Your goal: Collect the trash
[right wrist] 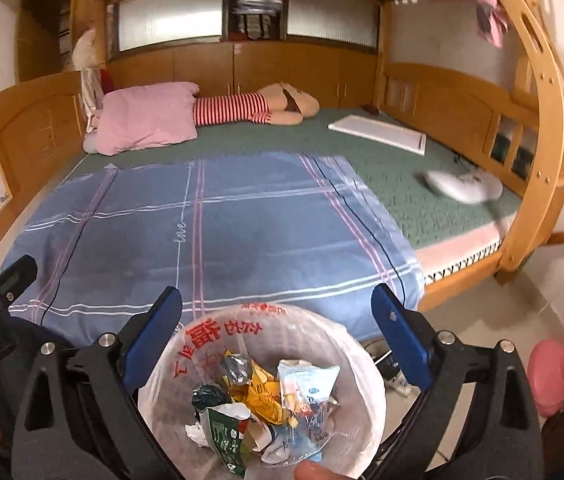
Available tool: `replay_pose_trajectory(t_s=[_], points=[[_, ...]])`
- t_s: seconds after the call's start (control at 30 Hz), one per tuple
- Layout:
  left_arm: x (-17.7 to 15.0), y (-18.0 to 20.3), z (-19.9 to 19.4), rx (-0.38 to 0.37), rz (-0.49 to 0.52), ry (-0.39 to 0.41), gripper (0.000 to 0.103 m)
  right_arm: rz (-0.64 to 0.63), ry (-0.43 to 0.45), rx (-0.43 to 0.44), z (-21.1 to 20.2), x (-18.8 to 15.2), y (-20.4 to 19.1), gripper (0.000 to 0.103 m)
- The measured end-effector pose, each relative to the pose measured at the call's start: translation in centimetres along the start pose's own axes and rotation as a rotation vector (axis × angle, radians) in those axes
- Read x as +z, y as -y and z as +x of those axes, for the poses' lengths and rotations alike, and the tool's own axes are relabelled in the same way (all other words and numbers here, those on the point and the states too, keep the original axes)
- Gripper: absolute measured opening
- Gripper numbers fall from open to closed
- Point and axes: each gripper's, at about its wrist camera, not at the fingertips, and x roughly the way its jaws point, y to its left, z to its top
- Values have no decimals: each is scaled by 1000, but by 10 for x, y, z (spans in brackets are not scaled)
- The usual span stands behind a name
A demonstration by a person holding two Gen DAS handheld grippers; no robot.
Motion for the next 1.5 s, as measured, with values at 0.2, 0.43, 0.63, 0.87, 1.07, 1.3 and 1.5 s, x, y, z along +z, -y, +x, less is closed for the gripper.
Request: replay_pose_trajectory(t_s=[0.2,0.43,0.63,0.87,1.07,1.3,1.5], points=[[5,-9,-10,-2,-23,26,100,-21,16,8,-6,4,-9,94],[4,-12,-8,-6,-30,5,100,8,-2,11,1,4,-6,95],[3,-10,-6,-11,-27,2,100,6,1,3,0,4,-6,95],[3,-9,-3,-14,-27,-8,100,22,-7,3,3,2,-4,95],[2,-8,0,-24,-26,-21,100,30,-9,1,3,2,-1,95],[3,-9,2,-21,-30,-23,100,30,-22,7,4,2,-2,95],[4,-7,3,-26,-26,-28,100,26,-21,3,4,3,-2,95]])
